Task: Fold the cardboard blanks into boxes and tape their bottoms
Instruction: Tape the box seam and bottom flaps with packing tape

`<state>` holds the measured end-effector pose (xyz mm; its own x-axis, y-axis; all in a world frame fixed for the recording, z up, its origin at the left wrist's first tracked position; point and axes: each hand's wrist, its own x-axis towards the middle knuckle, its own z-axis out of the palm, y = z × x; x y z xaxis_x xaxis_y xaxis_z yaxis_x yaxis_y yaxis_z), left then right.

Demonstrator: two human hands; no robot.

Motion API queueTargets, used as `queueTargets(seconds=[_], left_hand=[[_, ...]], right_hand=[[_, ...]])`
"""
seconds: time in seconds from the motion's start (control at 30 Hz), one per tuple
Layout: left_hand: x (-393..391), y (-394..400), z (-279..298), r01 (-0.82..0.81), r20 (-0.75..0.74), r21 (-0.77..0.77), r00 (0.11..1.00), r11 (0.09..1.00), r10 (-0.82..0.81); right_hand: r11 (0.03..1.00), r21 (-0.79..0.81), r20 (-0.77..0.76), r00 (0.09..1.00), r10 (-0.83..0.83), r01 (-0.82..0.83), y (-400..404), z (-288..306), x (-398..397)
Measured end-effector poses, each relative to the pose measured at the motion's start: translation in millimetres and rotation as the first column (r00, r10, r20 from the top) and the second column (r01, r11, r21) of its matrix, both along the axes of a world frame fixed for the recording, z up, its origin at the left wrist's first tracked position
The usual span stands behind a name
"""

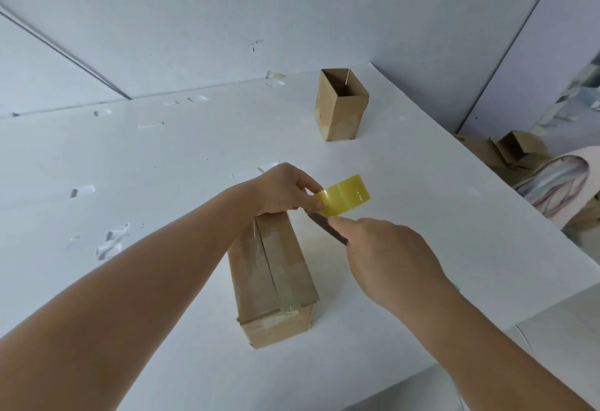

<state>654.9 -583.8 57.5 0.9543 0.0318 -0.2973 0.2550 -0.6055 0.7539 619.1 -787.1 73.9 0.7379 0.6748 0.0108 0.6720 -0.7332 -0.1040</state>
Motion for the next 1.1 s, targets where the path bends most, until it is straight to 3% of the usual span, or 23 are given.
queueTargets(seconds=[0.27, 0.37, 0.5, 0.63, 0.7, 0.77, 0.83, 0.9, 0.97, 1.03, 1.1], left_hand=[[0.0, 2.9, -4.9, -0.047, 0.013, 0.014, 0.999, 0.999, 0.047], [0.4, -2.7, -0.6, -0.034, 0.039, -0.089, 0.999, 0.995, 0.037], [-1.1, -3.4, -2.8, -0.073, 0.047, -0.099, 0.996, 0.992, 0.078], [-1.6, -4.1, -1.4, -0.088, 0.031, -0.148, 0.995, 0.985, 0.093], [-1.7, -5.0, -1.1, -0.101, 0.027, -0.16, 0.994, 0.982, 0.106], [-1.8, -4.2, -1.1, -0.117, 0.026, -0.168, 0.992, 0.979, 0.123], [-2.4, -3.5, -0.8, -0.13, 0.031, -0.174, 0.99, 0.976, 0.137], [-2.4, -3.7, -1.0, -0.135, 0.037, -0.163, 0.989, 0.977, 0.143], [-2.4, -4.4, -0.5, -0.152, 0.039, -0.145, 0.986, 0.978, 0.159], [-3.3, -4.7, 0.3, -0.167, 0.034, -0.163, 0.984, 0.972, 0.174], [-4.0, -4.2, 0.5, -0.173, 0.025, -0.19, 0.983, 0.967, 0.181]], right_hand=[[0.979, -0.201, 0.067, 0.997, 0.034, -0.02, 27.0, -0.1, 5.6], [0.956, -0.288, -0.046, 0.998, 0.035, -0.047, 25.4, -23.9, 8.8], [0.974, -0.221, -0.118, 0.991, -0.066, 0.039, 19.4, -61.4, 25.4], [0.961, -0.261, -0.179, 0.974, -0.142, 0.092, 14.4, -95.3, 36.5], [0.977, -0.158, -0.203, 0.964, -0.172, 0.141, 14.2, -103.0, 38.3], [0.922, 0.183, -0.404, 0.881, -0.246, 0.341, 17.8, -95.8, 36.9], [0.674, 0.404, -0.756, 0.641, -0.135, 0.619, 28.8, -79.8, 29.9], [0.536, 0.381, -0.903, 0.428, 0.039, 0.753, 44.0, -68.7, 24.0], [0.466, 0.327, -0.945, 0.292, 0.149, 0.822, 57.4, -64.8, 20.0], [0.384, 0.278, -0.956, 0.213, 0.203, 0.881, 67.6, -61.4, 20.5], [0.31, 0.252, -0.957, 0.189, 0.22, 0.917, 73.1, -59.2, 21.3]])
